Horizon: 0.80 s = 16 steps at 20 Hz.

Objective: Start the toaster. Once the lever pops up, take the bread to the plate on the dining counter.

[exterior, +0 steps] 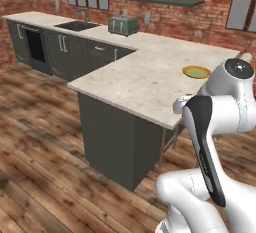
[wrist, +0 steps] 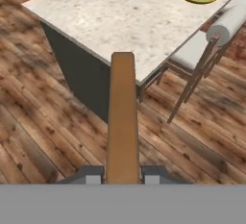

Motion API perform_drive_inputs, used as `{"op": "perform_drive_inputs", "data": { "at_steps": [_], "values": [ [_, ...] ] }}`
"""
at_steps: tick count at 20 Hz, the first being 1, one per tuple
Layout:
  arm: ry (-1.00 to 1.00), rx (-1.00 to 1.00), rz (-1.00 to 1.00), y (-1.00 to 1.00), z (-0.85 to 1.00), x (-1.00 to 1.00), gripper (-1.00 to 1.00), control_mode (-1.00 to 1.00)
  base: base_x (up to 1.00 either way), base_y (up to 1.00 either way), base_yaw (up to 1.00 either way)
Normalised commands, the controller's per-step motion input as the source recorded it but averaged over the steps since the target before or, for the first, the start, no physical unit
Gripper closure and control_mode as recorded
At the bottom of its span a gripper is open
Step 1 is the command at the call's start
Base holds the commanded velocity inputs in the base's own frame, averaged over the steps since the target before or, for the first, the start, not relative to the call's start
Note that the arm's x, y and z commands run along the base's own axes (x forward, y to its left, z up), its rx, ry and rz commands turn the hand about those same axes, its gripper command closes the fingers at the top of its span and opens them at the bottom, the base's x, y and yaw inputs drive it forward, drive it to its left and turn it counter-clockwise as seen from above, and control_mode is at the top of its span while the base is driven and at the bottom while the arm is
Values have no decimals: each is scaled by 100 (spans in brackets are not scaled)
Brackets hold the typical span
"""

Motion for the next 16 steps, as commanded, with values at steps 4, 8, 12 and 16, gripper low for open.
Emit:
{"op": "perform_drive_inputs", "data": {
  "at_steps": [4,8,12,16],
  "values": [
    [0,0,0,0,0,0,100,100,24,-99,50],
    [0,0,0,0,0,0,100,100,16,-100,47],
    [0,0,0,0,0,0,100,100,11,-100,43],
    [0,0,0,0,0,0,100,100,11,-100,42]
  ]
}}
